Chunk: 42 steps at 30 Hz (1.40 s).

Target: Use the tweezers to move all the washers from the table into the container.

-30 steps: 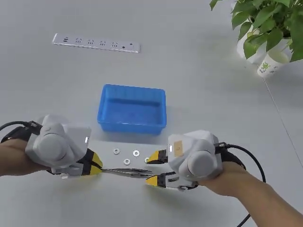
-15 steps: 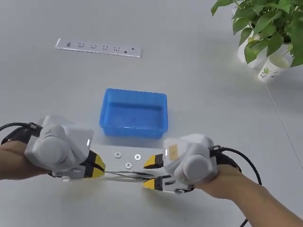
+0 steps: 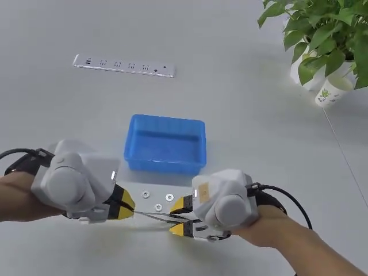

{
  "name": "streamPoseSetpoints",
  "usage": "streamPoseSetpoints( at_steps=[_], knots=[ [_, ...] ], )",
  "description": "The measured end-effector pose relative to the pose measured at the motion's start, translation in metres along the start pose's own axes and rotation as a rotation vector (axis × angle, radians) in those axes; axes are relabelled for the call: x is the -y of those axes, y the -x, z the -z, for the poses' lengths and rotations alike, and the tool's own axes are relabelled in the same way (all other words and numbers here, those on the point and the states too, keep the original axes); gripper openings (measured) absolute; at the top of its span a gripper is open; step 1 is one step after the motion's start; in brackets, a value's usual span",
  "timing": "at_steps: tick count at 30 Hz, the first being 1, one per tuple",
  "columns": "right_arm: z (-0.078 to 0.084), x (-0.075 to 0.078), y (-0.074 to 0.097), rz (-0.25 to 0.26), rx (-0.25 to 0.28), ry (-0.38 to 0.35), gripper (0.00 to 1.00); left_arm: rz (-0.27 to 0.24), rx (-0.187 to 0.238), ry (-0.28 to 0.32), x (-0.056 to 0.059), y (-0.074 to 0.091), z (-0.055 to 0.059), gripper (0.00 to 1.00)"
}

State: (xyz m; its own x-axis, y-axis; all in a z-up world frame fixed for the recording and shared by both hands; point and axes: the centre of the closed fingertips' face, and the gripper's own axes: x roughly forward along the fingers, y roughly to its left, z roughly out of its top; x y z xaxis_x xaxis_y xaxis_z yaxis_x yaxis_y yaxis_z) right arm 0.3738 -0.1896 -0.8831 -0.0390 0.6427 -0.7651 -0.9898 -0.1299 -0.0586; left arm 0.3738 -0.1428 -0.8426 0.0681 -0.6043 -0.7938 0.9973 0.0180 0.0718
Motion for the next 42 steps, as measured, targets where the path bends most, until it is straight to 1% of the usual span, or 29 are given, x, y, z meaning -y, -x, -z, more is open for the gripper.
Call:
streamPoseSetpoints(
  at_steps=[7, 10, 15, 23, 26, 32, 36, 42],
  knots=[
    [0.0, 0.0, 0.0, 0.005, -0.005, 0.01, 0.15, -0.005, 0.021, -0.011, -0.001, 0.007, -0.014, 0.04],
    [0.0, 0.001, 0.002, 0.009, -0.006, 0.006, 0.13, -0.006, 0.031, -0.017, -0.001, 0.009, -0.02, 0.04],
    [-0.001, 0.001, 0.004, 0.019, -0.003, 0.004, 0.12, -0.007, 0.05, -0.026, -0.002, 0.012, -0.029, 0.04],
    [-0.006, 0.004, 0.011, 0.044, 0.015, -0.004, 0.11, -0.015, 0.087, -0.054, -0.003, 0.022, -0.049, 0.04],
    [-0.008, 0.005, 0.012, 0.05, 0.021, -0.006, 0.11, -0.015, 0.09, -0.065, -0.002, 0.024, -0.054, 0.04],
    [-0.014, 0.002, 0.01, 0.052, 0.035, -0.01, 0.11, -0.014, 0.113, -0.081, 0.0, 0.028, -0.067, 0.04],
    [-0.018, 0.0, 0.008, 0.05, 0.046, -0.016, 0.11, -0.009, 0.121, -0.094, 0.003, 0.029, -0.073, 0.04],
    [-0.02, -0.002, 0.006, 0.05, 0.058, -0.027, 0.11, -0.003, 0.138, -0.102, 0.003, 0.027, -0.08, 0.04]
  ],
)
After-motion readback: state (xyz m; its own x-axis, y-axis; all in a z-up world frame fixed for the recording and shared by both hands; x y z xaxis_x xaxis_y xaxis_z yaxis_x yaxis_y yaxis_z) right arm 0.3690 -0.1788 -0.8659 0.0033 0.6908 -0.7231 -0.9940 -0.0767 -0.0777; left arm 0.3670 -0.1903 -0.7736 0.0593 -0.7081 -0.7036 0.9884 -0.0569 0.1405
